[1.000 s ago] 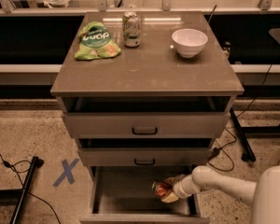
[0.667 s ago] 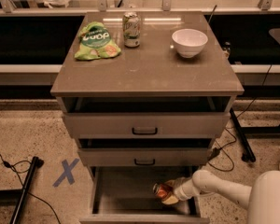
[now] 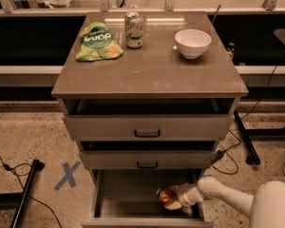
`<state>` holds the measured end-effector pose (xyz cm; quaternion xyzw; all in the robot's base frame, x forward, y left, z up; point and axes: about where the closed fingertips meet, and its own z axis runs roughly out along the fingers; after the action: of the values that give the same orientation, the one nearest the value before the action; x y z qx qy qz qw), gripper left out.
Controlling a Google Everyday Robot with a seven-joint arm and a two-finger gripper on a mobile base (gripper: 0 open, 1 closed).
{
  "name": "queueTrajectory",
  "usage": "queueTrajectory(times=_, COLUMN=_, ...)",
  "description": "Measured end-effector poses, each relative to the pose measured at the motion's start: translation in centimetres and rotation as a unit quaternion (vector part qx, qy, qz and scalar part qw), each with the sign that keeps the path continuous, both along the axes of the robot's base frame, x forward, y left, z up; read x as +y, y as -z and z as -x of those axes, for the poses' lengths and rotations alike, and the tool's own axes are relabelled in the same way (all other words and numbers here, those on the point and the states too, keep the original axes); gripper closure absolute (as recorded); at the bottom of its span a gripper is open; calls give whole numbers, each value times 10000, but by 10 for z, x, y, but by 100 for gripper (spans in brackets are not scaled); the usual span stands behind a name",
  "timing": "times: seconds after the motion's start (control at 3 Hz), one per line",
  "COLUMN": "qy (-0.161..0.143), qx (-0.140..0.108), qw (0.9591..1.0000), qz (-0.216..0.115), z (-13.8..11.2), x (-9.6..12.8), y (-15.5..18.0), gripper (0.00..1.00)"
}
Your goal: Place coke can into bottom drawer
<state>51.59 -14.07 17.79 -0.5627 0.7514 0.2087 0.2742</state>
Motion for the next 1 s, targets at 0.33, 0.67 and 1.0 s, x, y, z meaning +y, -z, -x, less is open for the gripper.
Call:
queueTrajectory(times=0.33, qy=-4, qx=12, qw=10000, qz=-12, z=1, x=2, y=1, gripper=34)
queueTrajectory(times=0.67, qy=-15, qx=24, qw=10000, qz=-22, z=2, x=4, y=3, gripper=11)
queueTrajectory(times=1.0, qy=-23, qx=34, qw=10000, qz=-30, z=3, x=5, y=3, gripper=0)
